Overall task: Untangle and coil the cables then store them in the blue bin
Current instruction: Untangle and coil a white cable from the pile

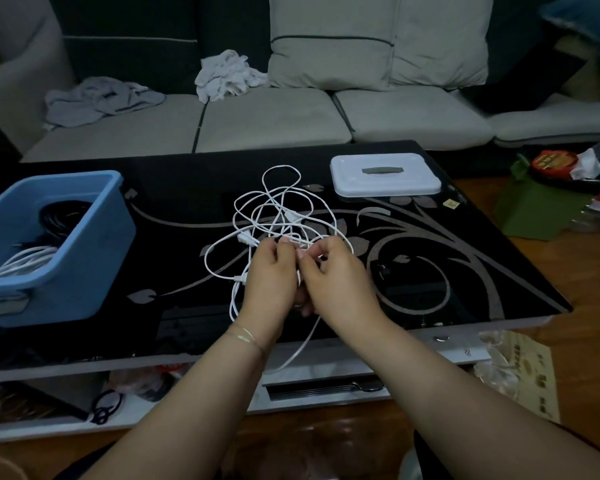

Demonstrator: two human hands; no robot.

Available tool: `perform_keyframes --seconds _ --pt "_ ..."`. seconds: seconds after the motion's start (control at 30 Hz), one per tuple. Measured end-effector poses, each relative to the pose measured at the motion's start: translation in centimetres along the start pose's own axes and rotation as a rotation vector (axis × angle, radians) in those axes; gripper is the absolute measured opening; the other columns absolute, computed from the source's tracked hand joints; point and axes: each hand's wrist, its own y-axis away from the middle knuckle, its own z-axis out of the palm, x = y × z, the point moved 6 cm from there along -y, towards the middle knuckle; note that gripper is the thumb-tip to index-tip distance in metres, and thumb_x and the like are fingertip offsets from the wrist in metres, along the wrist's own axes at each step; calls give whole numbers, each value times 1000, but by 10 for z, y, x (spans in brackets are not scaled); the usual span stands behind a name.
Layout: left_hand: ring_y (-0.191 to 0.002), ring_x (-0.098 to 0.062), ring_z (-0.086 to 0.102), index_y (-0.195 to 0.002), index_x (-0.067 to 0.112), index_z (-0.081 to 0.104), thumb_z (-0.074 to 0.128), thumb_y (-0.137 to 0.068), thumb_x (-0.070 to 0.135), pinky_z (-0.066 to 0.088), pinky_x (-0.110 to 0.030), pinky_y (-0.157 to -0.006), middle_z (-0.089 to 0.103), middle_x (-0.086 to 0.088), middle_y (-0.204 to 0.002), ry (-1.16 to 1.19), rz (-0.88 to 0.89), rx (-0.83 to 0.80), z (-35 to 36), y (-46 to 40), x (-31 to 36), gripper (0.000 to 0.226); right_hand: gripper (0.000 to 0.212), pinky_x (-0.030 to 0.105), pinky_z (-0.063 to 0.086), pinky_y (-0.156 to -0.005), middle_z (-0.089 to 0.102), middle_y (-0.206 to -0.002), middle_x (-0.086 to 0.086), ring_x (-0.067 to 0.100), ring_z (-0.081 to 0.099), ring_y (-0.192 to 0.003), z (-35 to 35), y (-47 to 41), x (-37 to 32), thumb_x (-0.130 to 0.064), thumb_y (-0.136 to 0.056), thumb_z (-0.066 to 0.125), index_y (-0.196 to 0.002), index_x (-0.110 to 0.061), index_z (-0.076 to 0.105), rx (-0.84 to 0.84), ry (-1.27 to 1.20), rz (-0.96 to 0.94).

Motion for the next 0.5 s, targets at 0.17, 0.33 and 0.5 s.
perform_keyframes --seconds 0.17,0.33,0.5 --pt "-57 -24 50 -91 7 53 43 -99 28 44 -38 -56 57 -11 -69 -213 86 32 -7 -7 4 25 13 35 55 -58 67 -58 0 17 62 -43 2 -1 0 -35 -93 53 -86 -25 49 -125 -28 26" --pt "-60 -16 47 -84 13 53 44 -99 26 38 -31 -60 52 4 -65 -331 145 24 -11 -10 6 21 27 30 41 -58 50 -53 -7 10 46 -52 -7 -11 3 -41 -84 63 -70 -21 52 -94 102 3" --pt "-68 -23 51 -77 16 45 44 -99 28 44 -43 -66 58 -10 -74 -339 131 10 -12 -11 6 26 17 35 49 -66 56 -69 -10 10 55 -64 -11 -3 -9 -32 -82 68 -75 -24 54 -50 84 -125"
